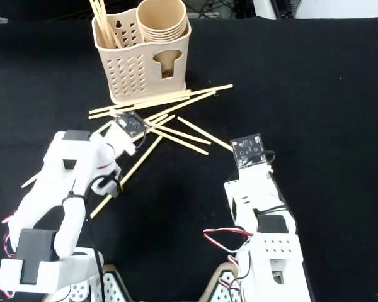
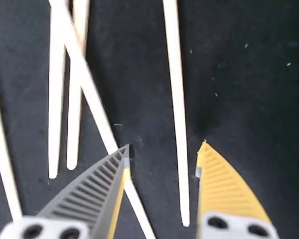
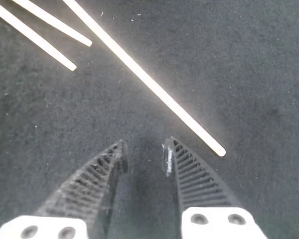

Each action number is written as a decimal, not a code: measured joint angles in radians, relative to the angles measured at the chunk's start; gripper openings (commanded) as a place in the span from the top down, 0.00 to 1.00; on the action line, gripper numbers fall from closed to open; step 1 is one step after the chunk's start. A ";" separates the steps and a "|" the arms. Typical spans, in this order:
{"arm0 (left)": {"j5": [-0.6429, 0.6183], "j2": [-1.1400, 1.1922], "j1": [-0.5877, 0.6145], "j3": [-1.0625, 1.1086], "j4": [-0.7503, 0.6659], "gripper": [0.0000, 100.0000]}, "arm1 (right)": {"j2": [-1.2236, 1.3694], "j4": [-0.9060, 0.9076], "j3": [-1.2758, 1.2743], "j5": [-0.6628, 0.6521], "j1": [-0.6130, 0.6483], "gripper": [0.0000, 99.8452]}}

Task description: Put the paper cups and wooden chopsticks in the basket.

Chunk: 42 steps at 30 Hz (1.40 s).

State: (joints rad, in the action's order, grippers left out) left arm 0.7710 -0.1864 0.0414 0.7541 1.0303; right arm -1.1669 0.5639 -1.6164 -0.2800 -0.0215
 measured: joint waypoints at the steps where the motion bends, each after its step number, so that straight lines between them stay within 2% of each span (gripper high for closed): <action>1: 0.000 0.000 0.000 0.026 -0.037 0.78 | 0.000 0.000 0.000 0.000 0.000 0.86; 6: 0.003 -0.002 0.002 0.115 -0.166 0.78 | 0.000 0.000 0.000 0.000 0.000 0.86; 10: 0.003 -0.003 0.009 0.117 -0.176 0.78 | 0.000 0.000 0.000 0.000 0.000 0.86; 20: 0.038 0.003 0.149 0.058 -0.201 0.78 | 0.000 0.000 0.000 0.000 0.000 0.86; 36: 0.044 0.005 0.157 0.018 -0.206 0.78 | 0.000 0.000 0.000 0.000 0.000 0.86; 42: 0.046 0.005 0.157 -0.012 -0.287 0.78 | 0.000 0.000 0.000 0.000 0.000 0.86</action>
State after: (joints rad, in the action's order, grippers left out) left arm 0.8170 -0.1818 0.1979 0.7419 0.7434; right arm -1.1669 0.5639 -1.6164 -0.2800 -0.0215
